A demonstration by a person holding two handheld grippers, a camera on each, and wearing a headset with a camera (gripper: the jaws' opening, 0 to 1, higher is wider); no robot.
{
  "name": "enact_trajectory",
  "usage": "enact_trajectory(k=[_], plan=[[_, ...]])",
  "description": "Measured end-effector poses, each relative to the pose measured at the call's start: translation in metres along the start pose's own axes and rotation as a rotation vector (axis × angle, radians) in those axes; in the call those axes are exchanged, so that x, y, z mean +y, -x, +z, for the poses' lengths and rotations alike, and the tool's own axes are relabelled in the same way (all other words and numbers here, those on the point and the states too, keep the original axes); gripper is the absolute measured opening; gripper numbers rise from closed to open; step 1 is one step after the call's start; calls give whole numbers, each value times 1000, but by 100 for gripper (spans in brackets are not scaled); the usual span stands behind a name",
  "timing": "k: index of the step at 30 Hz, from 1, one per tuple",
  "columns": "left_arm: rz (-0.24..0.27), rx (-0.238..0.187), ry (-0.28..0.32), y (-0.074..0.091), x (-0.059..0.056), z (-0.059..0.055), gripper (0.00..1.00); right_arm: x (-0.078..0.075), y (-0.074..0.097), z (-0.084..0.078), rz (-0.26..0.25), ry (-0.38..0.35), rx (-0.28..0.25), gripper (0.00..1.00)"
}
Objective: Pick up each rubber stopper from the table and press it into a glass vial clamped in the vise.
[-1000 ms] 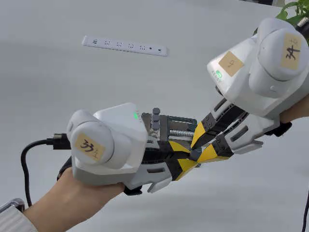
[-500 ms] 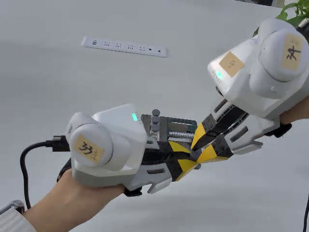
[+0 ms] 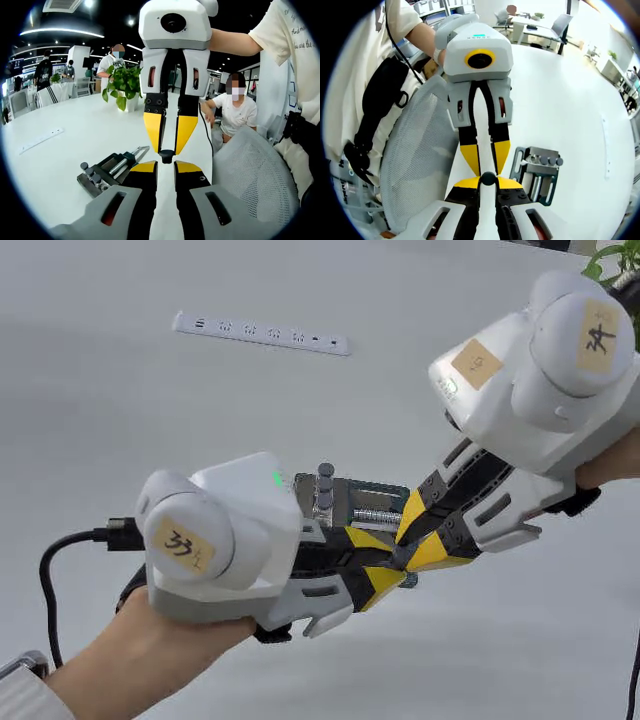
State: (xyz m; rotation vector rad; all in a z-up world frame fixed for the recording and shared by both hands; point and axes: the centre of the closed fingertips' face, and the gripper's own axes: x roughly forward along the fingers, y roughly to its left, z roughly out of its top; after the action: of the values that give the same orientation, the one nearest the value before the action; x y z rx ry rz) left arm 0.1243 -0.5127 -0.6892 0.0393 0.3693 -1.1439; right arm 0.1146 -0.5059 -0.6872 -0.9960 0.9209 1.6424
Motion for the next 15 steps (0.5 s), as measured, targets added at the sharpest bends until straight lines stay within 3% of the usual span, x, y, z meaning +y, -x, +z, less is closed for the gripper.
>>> enact_trajectory(k=[4, 8, 15], plan=[[40, 18, 7, 5, 8, -7, 26, -5, -1, -1, -10, 1, 1, 5], [108, 28, 10, 10, 20, -14, 47, -13, -4, -2, -19, 4, 6, 5], [178, 32, 2, 19, 36, -19, 64, -33, -12, -6, -29, 7, 14, 5]])
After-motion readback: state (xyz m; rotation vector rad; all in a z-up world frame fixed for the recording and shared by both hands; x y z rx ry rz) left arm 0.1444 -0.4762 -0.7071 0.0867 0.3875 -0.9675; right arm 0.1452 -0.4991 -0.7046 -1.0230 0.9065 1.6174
